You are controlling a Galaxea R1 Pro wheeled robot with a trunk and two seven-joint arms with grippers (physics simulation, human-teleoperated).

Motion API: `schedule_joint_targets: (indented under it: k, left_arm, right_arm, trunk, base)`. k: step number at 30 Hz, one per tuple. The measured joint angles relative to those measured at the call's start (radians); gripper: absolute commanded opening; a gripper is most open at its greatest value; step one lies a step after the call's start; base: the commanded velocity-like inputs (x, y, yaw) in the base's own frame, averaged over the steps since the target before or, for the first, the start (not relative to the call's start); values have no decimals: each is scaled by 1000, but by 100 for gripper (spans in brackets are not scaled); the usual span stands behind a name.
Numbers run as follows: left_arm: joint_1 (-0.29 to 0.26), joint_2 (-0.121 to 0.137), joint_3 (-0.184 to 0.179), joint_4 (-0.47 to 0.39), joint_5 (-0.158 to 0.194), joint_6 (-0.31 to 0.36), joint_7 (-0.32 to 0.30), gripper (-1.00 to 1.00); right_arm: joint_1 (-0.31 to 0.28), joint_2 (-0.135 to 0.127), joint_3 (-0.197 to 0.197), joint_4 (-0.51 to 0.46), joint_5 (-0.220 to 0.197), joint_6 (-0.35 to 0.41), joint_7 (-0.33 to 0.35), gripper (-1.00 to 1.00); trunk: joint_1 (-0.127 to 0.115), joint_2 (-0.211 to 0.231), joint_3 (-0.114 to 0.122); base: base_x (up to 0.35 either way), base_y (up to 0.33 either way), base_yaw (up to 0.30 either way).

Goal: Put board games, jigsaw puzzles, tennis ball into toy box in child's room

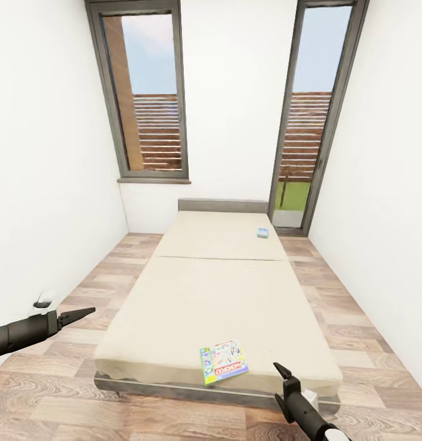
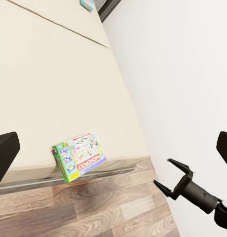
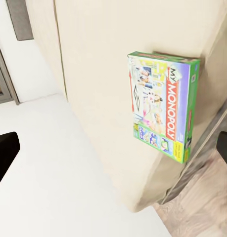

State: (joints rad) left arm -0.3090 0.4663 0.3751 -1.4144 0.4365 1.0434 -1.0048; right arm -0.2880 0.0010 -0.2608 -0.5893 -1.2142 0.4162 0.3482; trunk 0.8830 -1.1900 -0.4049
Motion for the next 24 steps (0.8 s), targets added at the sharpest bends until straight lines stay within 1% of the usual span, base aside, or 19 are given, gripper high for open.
schedule_joint_targets:
  k: [3,7,13,16,20,24]
  left_arm:
    - [0,0,0,0,0,0,0,100]
    - [0,0,0,0,-1,0,0,100]
    - [0,0,0,0,1,0,0,100]
    - [0,0,0,0,2,0,0,100]
    - [0,0,0,0,2,0,0,100]
    - [-1,0,0,0,1,0,0,100]
  right_arm:
    - [-17,-1,5,45,1,-33,1,100]
    - [-26,-1,9,63,11,-67,2,100]
    - [-43,-2,11,72,71,-112,2,100]
    - [-51,2,10,73,100,-130,2,100]
    - [-54,7,11,75,111,-151,2,100]
    - [-55,12,11,76,113,-204,1,100]
  trunk:
    - [12,-21,-9]
    - [27,-49,-22]
    - [50,-91,-41]
    - [61,-112,-50]
    - [77,-140,-63]
    - [92,-168,-75]
  base:
    - [0,0,0]
    - [0,0,0]
    - [0,0,0]
    - [0,0,0]
    - [0,0,0]
    - [0,0,0]
